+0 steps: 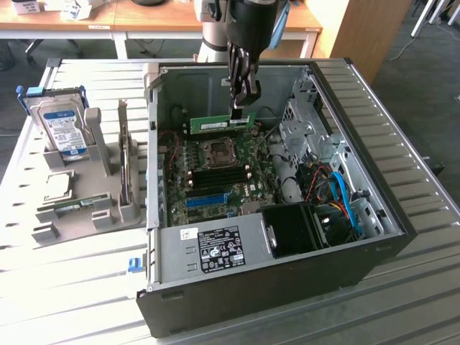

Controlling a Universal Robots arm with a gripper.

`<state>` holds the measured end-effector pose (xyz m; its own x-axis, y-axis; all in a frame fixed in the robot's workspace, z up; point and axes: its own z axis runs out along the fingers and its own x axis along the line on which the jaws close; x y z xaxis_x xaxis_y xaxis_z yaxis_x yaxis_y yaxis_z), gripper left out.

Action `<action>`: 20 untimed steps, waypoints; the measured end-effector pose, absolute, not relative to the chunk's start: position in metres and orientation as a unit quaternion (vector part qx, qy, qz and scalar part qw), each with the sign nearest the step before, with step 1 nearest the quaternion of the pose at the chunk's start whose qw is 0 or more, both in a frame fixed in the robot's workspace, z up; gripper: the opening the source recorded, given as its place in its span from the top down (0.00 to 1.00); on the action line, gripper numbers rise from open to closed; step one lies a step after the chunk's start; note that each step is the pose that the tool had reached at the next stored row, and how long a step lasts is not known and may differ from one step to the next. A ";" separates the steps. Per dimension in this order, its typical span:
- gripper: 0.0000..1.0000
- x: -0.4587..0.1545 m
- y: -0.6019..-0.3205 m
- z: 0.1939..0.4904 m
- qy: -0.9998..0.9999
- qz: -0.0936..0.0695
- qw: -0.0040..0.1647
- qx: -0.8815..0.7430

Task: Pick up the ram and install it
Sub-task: 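Insert the ram into the slot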

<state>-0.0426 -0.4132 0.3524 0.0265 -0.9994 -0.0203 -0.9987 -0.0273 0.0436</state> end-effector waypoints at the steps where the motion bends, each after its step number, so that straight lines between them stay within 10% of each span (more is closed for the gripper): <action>1: 0.88 -0.043 -0.413 0.351 -0.697 -0.022 0.009 0.716; 20: 0.88 -0.043 -0.413 0.316 -0.697 -0.022 0.008 0.716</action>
